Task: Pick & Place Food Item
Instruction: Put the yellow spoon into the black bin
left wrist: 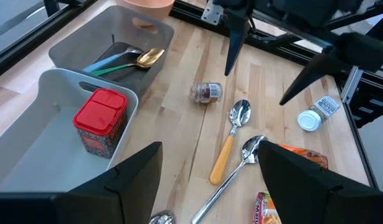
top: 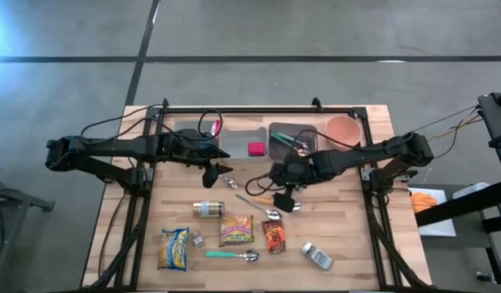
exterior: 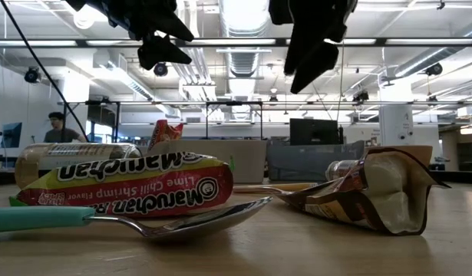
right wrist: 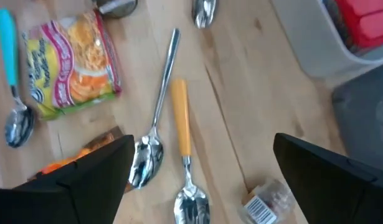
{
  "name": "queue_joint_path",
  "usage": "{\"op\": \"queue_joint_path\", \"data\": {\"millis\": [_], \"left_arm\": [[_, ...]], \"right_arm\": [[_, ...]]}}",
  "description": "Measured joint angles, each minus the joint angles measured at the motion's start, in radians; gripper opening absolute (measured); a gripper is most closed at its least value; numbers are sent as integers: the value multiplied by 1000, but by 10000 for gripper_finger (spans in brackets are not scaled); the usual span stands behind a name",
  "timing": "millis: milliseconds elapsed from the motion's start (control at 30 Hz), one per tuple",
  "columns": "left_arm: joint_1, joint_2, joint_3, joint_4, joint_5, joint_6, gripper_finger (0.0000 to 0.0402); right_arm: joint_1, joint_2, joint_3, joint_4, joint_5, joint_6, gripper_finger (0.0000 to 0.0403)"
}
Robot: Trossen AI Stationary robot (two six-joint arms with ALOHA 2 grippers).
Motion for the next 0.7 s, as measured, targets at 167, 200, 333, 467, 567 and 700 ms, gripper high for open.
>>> {"op": "queue_joint_path", "data": {"millis": [167, 200, 333, 467, 567, 700], "left_arm": [[0, 0, 0, -1, 0, 1, 270], [0, 0, 0, -4, 0, 1, 270], [0, 0, 0, -6, 0, 1, 270], [0, 0, 0, -6, 0, 1, 270], [0, 0, 0, -7, 0, 1, 270], [0, 0, 0, -7, 0, 1, 270]], "right_arm": [[20, 61, -8, -3, 21, 12, 382], [21, 77, -8, -1, 21, 9, 382], [24, 139, -8, -4, 29, -22, 382], [24, 174, -7, -6, 31, -73, 382], [23, 195, -7, -8, 29, -103, 381], [23, 223, -7, -5, 28, -148, 381]]}}
